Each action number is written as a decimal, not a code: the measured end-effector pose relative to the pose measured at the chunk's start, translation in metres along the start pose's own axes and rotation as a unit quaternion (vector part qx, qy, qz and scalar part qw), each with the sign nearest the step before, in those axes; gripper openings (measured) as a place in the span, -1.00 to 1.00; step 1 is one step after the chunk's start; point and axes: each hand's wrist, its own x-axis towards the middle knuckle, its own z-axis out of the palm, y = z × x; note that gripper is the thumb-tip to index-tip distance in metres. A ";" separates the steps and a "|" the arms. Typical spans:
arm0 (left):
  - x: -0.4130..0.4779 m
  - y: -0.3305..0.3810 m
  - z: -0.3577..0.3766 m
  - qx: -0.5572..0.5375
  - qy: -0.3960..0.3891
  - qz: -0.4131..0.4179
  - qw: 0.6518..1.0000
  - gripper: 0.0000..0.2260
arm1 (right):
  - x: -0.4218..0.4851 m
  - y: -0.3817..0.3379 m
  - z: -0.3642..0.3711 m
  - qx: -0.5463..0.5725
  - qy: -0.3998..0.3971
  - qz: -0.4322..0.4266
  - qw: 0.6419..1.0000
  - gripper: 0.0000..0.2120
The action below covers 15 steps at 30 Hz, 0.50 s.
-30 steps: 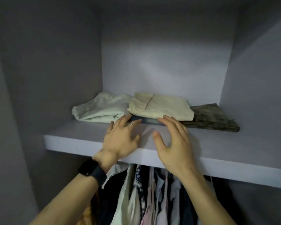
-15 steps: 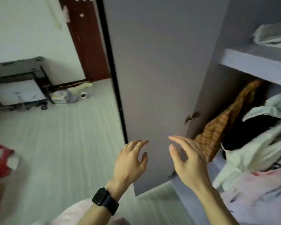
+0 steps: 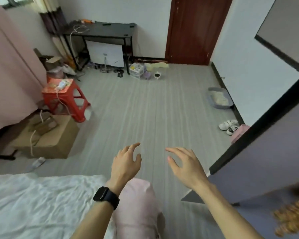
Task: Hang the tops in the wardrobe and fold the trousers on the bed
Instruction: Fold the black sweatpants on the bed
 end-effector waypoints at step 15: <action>0.075 -0.078 -0.100 -0.014 0.137 -0.139 0.981 -0.58 | 0.194 -0.104 0.060 -0.005 -0.062 -0.178 0.982 -0.72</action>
